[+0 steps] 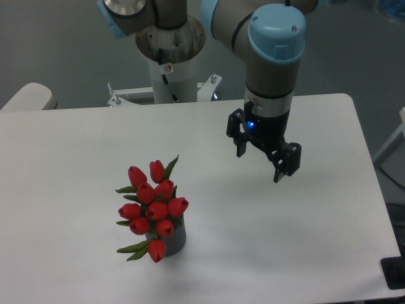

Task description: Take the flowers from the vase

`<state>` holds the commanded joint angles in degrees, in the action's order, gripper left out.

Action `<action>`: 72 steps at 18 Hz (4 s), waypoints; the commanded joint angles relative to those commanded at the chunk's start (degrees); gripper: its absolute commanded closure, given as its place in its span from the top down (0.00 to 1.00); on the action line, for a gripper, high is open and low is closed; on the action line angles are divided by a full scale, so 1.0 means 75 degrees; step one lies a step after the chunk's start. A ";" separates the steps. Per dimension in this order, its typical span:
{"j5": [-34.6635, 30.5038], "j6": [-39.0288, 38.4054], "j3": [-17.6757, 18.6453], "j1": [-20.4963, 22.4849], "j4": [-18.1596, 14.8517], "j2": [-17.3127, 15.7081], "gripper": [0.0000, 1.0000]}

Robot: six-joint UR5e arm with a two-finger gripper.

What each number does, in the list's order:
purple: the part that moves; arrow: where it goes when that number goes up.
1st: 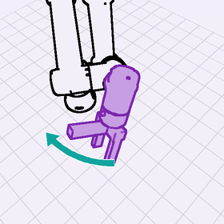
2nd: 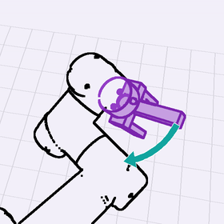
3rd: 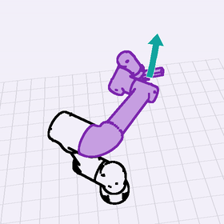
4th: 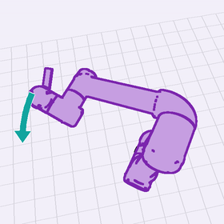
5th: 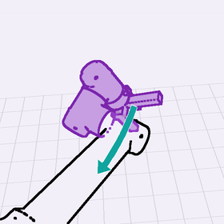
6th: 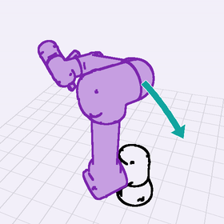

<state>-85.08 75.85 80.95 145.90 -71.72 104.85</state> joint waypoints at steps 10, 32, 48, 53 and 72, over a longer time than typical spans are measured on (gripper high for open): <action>0.0070 -0.0023 0.0070 0.0023 0.0000 -0.0035 1.00; 0.5952 -0.0586 0.2167 0.1137 0.0572 -0.0094 1.00; 0.6715 -0.0234 0.3047 0.0363 0.2660 0.0141 1.00; 0.6727 -0.0223 0.3059 0.0317 0.2824 0.0222 1.00; 0.7136 -0.0375 0.2953 0.0059 0.3258 0.0680 1.00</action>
<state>-31.56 73.04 103.10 146.34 -47.29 109.95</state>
